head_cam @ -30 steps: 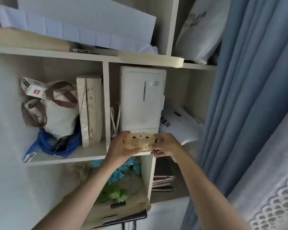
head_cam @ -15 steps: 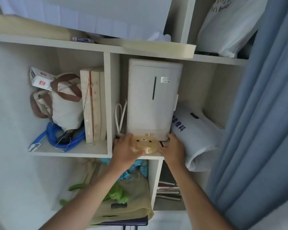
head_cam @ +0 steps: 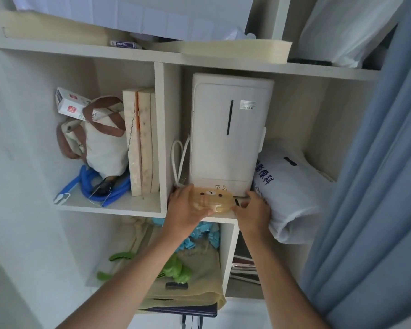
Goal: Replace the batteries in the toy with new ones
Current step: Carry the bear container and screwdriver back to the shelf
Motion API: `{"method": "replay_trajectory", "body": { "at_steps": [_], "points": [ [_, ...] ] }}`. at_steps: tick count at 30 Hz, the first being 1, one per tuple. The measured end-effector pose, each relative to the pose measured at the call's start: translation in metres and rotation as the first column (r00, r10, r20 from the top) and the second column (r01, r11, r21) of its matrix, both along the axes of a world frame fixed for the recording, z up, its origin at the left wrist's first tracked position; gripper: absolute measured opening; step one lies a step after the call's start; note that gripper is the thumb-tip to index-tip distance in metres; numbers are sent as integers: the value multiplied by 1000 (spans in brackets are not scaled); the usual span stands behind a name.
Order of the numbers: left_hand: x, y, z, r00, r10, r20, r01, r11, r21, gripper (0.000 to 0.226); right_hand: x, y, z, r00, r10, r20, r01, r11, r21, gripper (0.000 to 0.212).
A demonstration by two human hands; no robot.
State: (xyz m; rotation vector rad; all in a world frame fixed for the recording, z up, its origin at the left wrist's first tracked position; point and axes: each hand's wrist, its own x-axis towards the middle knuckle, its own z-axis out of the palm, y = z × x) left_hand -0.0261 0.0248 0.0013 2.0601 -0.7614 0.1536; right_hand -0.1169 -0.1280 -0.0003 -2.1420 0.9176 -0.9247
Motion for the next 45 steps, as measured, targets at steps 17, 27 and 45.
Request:
{"method": "replay_trajectory", "body": {
  "at_steps": [17,27,45],
  "points": [
    [-26,22,34,992,-61,-113,57,998,-37,61,-23,17,37,971,215,106,-233,952,196,43],
    [-43,127,119,993,-117,-32,121,962,245,27,-79,57,110,962,198,-189,-186,979,79,44],
    [-143,327,186,998,-12,59,-1,978,208,28,-223,228,174,963,170,-207,-162,985,56,46]
  ]
}}
